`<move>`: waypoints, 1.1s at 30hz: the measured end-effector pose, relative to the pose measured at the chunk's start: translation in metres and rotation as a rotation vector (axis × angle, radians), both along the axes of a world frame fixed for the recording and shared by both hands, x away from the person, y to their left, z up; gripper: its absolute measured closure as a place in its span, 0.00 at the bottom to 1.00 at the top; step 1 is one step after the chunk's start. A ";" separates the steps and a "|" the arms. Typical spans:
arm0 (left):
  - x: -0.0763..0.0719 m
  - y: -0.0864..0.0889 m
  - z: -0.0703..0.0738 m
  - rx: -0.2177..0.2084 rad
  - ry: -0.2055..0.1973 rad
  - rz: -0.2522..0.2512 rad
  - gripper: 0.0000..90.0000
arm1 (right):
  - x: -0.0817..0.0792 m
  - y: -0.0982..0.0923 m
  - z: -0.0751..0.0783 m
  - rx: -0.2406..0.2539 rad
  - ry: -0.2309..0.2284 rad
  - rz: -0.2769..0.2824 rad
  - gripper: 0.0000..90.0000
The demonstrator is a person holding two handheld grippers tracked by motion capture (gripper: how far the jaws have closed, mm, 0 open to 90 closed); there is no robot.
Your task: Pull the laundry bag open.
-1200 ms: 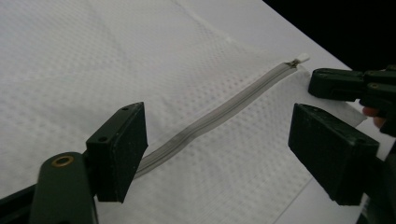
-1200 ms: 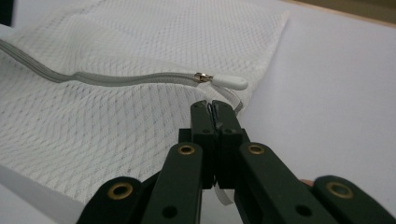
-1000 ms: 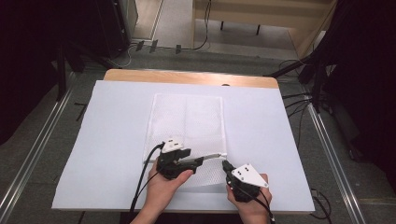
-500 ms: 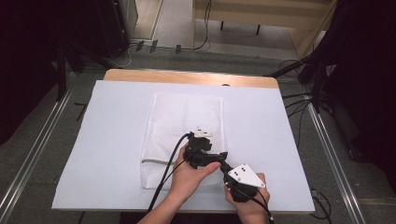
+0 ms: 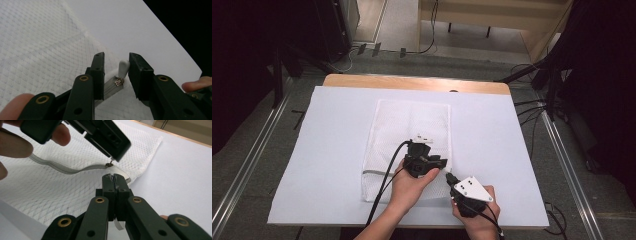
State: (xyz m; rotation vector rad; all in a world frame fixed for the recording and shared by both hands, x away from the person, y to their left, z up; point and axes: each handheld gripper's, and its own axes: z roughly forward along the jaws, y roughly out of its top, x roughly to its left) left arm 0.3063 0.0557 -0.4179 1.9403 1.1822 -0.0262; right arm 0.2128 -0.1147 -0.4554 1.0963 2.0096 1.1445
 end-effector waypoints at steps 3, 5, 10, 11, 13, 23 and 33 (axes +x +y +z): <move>0.002 0.009 -0.004 -0.029 0.028 0.013 0.77 | 0.000 0.000 0.000 -0.001 -0.002 0.001 1.00; 0.002 0.013 -0.006 -0.039 0.040 0.015 0.80 | 0.000 -0.001 0.000 0.002 -0.003 -0.001 1.00; 0.001 0.016 -0.007 -0.069 0.049 -0.013 0.88 | 0.001 -0.001 0.000 0.002 -0.002 -0.002 1.00; 0.001 0.016 -0.007 -0.072 0.050 -0.017 0.89 | 0.001 -0.001 0.000 0.002 -0.002 -0.002 1.00; 0.000 0.015 -0.007 -0.073 0.053 -0.022 0.88 | 0.001 -0.001 0.000 0.004 -0.002 -0.004 1.00; 0.004 0.029 -0.020 -0.183 0.177 0.018 0.57 | 0.001 -0.002 0.001 0.001 -0.005 -0.002 1.00; 0.002 0.032 -0.016 -0.245 0.180 -0.038 0.86 | 0.000 0.000 0.000 -0.008 -0.004 -0.001 1.00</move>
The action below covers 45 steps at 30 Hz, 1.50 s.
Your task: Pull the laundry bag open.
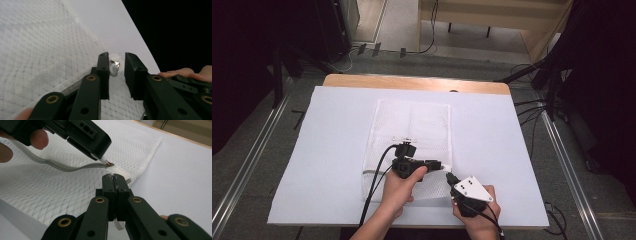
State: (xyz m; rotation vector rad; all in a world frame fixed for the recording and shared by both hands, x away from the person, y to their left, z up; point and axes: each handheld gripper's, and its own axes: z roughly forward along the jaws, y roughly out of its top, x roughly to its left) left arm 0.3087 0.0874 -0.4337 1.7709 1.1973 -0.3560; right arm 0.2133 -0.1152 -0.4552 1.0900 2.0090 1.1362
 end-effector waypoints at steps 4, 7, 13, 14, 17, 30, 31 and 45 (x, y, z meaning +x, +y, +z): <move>0.000 -0.001 -0.001 0.009 -0.002 -0.023 0.94 | 0.000 0.001 0.000 -0.003 0.000 0.005 1.00; 0.000 0.000 -0.001 0.014 -0.017 -0.029 0.97 | 0.000 0.001 0.000 -0.004 -0.002 0.003 1.00; -0.005 -0.001 -0.001 0.115 -0.097 -0.047 0.98 | -0.001 0.002 0.002 -0.010 0.008 0.001 1.00; -0.005 0.000 -0.001 0.114 -0.099 -0.045 0.98 | -0.001 0.002 0.002 -0.010 0.008 0.001 1.00; -0.007 0.000 -0.001 0.145 -0.121 -0.042 0.98 | -0.003 0.004 0.002 -0.018 0.005 -0.001 1.00; -0.015 0.009 -0.008 0.244 -0.184 -0.031 0.98 | -0.005 0.007 0.005 -0.033 -0.015 -0.009 1.00; -0.015 0.011 -0.008 0.250 -0.187 -0.030 0.98 | -0.005 0.007 0.005 -0.031 -0.011 -0.006 1.00; -0.019 0.083 -0.018 0.354 -0.174 0.117 0.98 | -0.005 0.001 0.007 -0.032 0.001 -0.033 1.00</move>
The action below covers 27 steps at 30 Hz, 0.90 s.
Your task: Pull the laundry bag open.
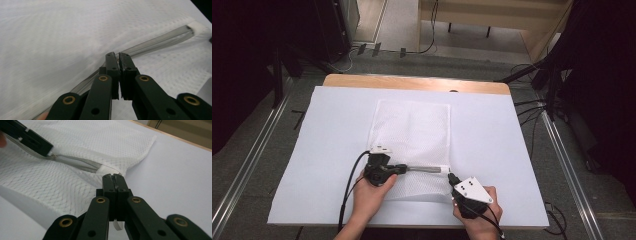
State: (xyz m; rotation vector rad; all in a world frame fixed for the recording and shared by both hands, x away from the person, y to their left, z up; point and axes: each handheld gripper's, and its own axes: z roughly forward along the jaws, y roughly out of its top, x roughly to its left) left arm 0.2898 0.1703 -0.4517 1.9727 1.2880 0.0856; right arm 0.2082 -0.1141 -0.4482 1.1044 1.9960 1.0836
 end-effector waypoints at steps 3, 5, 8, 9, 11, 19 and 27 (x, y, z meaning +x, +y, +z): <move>-0.002 0.036 -0.001 -0.025 0.008 0.067 0.98 | 0.001 -0.002 0.001 0.000 0.003 -0.011 1.00; -0.007 0.060 -0.002 -0.038 0.011 0.114 0.98 | 0.003 -0.005 0.001 0.006 0.011 -0.017 1.00; -0.014 0.084 -0.002 -0.050 0.007 0.154 0.98 | 0.004 -0.008 0.000 0.008 0.021 -0.025 1.00; -0.015 0.089 -0.002 -0.054 0.007 0.162 0.98 | 0.004 -0.007 0.000 0.007 0.023 -0.026 1.00; -0.019 0.099 -0.002 -0.075 -0.001 0.184 0.98 | 0.004 -0.006 -0.001 0.004 0.026 -0.022 1.00; -0.027 0.124 -0.005 -0.115 -0.005 0.235 0.98 | 0.002 -0.004 -0.002 0.005 0.042 -0.015 1.00; -0.033 0.122 -0.003 -0.131 -0.034 0.206 0.98 | 0.002 -0.003 -0.004 -0.003 0.048 -0.016 1.00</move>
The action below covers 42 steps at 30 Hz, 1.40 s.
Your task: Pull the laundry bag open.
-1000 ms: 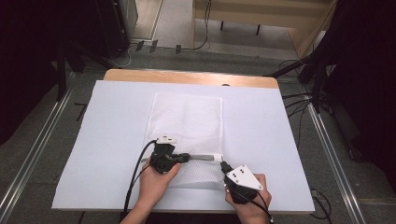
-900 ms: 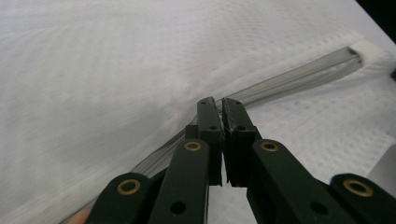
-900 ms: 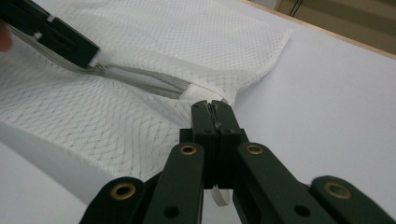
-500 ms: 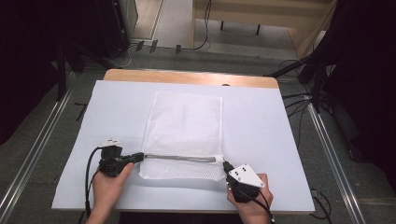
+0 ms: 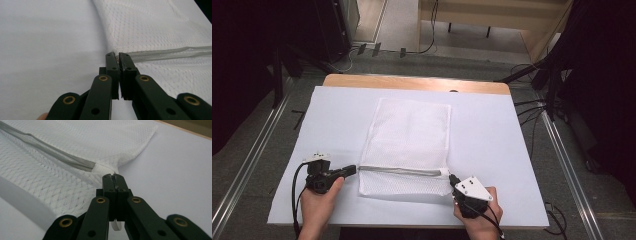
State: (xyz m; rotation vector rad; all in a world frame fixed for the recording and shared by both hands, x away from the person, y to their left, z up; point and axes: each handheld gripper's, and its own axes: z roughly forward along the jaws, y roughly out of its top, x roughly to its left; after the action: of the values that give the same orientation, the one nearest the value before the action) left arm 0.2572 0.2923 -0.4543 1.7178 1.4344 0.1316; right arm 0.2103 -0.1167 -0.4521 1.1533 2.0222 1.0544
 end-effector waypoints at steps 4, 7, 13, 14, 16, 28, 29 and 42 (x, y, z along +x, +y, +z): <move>-0.007 0.008 0.005 -0.016 -0.079 0.050 0.64 | 0.000 -0.003 0.001 0.013 0.001 0.007 1.00; -0.013 0.015 0.010 0.005 -0.122 0.100 0.34 | 0.000 -0.006 0.000 0.025 0.011 0.008 1.00; -0.020 0.023 0.011 0.022 -0.157 0.096 0.17 | 0.001 -0.006 -0.002 0.048 0.062 0.043 1.00; -0.021 0.024 0.011 0.023 -0.169 0.083 0.14 | 0.001 -0.007 -0.003 0.057 0.068 0.041 0.91; -0.022 0.026 0.012 0.034 -0.186 0.089 0.12 | 0.003 -0.010 -0.004 0.072 0.074 0.040 0.64; -0.034 0.043 0.013 0.114 -0.273 0.106 0.11 | 0.021 -0.054 -0.001 0.136 0.045 -0.005 0.34; -0.034 0.042 0.012 0.124 -0.284 0.100 0.11 | 0.023 -0.058 -0.002 0.143 0.045 -0.008 0.34; -0.027 0.046 0.008 0.196 -0.315 0.092 0.00 | 0.036 -0.117 -0.004 0.193 0.032 -0.076 0.18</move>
State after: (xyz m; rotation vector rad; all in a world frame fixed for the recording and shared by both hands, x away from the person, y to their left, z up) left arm 0.2307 0.3382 -0.4463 1.6954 1.2974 0.5839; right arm 0.2468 -0.2337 -0.4564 1.3415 1.9171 1.2204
